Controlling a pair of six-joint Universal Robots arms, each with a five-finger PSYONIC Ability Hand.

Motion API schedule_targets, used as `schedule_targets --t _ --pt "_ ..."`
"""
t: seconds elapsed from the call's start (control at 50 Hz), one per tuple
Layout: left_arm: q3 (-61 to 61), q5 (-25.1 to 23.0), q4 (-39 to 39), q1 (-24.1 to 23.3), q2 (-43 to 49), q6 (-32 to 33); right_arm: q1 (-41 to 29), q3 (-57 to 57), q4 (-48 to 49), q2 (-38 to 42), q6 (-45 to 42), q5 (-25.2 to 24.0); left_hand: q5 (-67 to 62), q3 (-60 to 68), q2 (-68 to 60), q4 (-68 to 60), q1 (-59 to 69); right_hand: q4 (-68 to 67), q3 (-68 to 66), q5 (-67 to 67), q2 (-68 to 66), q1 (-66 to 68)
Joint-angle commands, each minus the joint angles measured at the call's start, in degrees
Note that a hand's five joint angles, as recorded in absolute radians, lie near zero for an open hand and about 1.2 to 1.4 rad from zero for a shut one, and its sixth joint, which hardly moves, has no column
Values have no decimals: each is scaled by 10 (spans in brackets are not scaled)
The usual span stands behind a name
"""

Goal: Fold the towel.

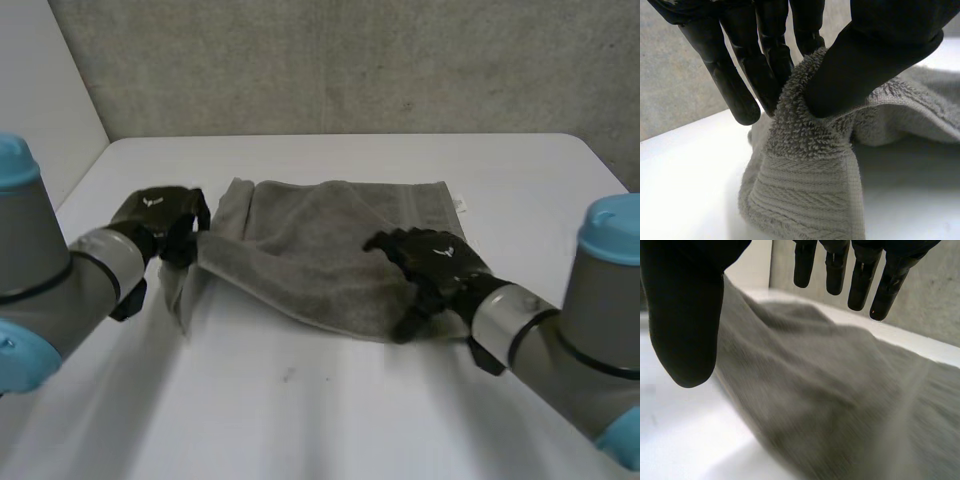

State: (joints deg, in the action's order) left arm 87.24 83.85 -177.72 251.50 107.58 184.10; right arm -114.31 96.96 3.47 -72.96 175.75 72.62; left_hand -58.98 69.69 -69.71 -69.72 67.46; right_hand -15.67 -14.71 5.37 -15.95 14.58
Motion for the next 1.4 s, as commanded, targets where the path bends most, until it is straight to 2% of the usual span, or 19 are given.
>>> schedule_targets --t 0.02,0.18,0.34,0.46,0.54,0.64,0.8,0.84,0.86,0.88,0.9,0.92,1.0,1.08,1.2,1.24,1.28,1.3,1.4 --pt "-74 -1 78 -9 -13 -83 -105 -85 45 88 116 44 -110 103 -103 -103 125 32 23 -29 35 -21" --pt "-105 1 95 -8 -16 -143 -128 -134 47 180 118 119 -110 103 -103 -103 125 39 29 -36 42 -28" --pt "-110 1 95 -3 -15 -178 -127 -152 70 233 122 166 -110 103 -103 -103 125 22 13 -19 25 -11" --pt "-111 4 95 0 -16 -182 -120 -150 137 237 109 229 -110 103 -103 -103 125 -67 -76 70 -64 78" --pt "-111 6 95 5 -17 -181 -113 -145 143 228 99 240 -110 103 -103 -103 125 -134 -144 137 -131 145" --pt "-107 6 95 15 -18 -181 -49 -126 143 208 72 239 -110 103 -103 -103 125 -223 -233 226 -221 234" --pt "-95 4 95 27 -18 -180 59 -87 139 185 20 215 -110 103 -103 -103 125 -376 -386 379 -374 387" --pt "-93 4 95 28 -18 -180 81 -77 133 179 18 177 -110 103 -103 -103 125 -453 -463 456 -451 464" --pt "-90 4 95 27 -18 -178 81 -77 133 179 18 176 -110 103 -103 -103 125 -454 -463 457 -451 465" --pt "-90 4 95 27 -18 -178 89 -72 131 176 19 153 -110 103 -103 -103 125 -554 -563 557 -551 565" --pt "-87 4 94 27 -16 -176 89 -72 131 176 19 153 -110 103 -103 -103 125 -555 -564 558 -552 566" --pt "-83 4 95 26 -14 -174 96 -71 129 172 23 130 -110 103 -103 -103 125 -642 -652 645 -640 653" --pt "-73 4 94 22 -10 -171 115 -64 117 155 26 72 -110 103 -103 -103 125 -643 -653 646 -641 654" --pt "-52 4 93 19 -4 -169 124 -62 102 130 26 51 -110 103 -103 -103 125 -643 -653 646 -641 654" --pt "-30 4 106 20 -10 -142 140 -82 13 55 -2 -6 -110 103 -103 -103 125 -643 -653 646 -641 654" --pt "-25 3 117 21 -13 -126 146 -96 -26 31 -27 -20 -110 103 -103 -103 125 -643 -653 646 -641 654" --pt "-22 3 131 20 -17 -106 157 -120 -110 -10 -97 -44 -110 103 -103 -103 125 -643 -653 646 -641 654" --pt "-17 4 150 20 -23 -85 157 -120 -110 -10 -97 -44 -110 103 -103 -103 125 -643 -653 646 -641 654" --pt "3 4 206 24 -54 -30 165 -151 -226 -62 -231 -42 -110 103 -103 -103 125 -643 -653 646 -641 654"
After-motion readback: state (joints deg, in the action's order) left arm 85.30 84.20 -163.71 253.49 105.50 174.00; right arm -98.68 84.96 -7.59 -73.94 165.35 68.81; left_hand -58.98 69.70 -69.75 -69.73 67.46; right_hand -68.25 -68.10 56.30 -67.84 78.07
